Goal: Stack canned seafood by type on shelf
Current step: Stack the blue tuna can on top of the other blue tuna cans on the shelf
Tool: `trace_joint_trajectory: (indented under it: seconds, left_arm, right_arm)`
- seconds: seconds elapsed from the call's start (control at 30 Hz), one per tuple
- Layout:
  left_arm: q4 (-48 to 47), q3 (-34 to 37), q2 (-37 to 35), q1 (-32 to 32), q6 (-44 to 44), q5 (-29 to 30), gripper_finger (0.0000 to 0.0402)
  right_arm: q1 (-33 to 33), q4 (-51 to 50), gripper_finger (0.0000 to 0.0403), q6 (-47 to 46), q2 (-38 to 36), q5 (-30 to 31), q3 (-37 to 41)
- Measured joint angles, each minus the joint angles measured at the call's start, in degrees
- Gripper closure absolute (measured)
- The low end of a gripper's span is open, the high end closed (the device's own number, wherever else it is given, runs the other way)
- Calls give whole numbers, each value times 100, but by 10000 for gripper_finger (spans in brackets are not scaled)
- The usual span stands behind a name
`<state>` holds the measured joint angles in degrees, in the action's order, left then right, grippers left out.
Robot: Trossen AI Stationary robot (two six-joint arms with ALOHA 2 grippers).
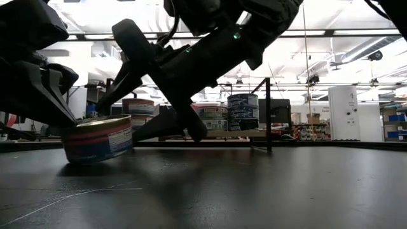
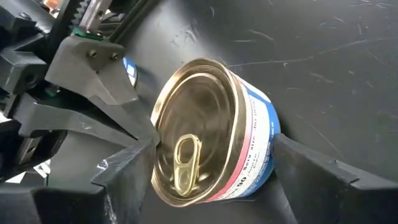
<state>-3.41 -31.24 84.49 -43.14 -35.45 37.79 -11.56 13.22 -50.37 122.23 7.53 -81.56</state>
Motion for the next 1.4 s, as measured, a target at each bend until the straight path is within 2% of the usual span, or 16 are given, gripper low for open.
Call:
trace_joint_trajectory:
  seconds: [0.17,0.23,0.47,0.73,0.97,1.07,1.17,1.4]
  left_arm:
    - [25,17,19,-106,3,-52,401]
    - [-82,55,56,-158,-4,-213,401]
    - [-22,70,140,-220,-108,-168,401]
    - [32,69,304,-220,-108,-120,401]
    - [113,70,571,-220,-108,-102,401]
    - [220,70,659,-220,-107,-80,401]
    - [280,68,700,-222,-108,-62,401]
    - [325,68,645,-220,29,-84,401]
  right_arm:
    - [15,-372,82,23,31,-69,-148]
    - [8,-405,75,47,27,-74,-148]
    - [13,-354,65,221,-14,-32,-152]
    - [5,-108,83,2604,121,142,-152]
    - [-61,192,104,3666,296,140,-152]
    - [-124,355,123,4132,315,142,-152]
    - [-160,544,158,4355,315,146,-152]
    - [-142,693,291,4345,315,154,-152]
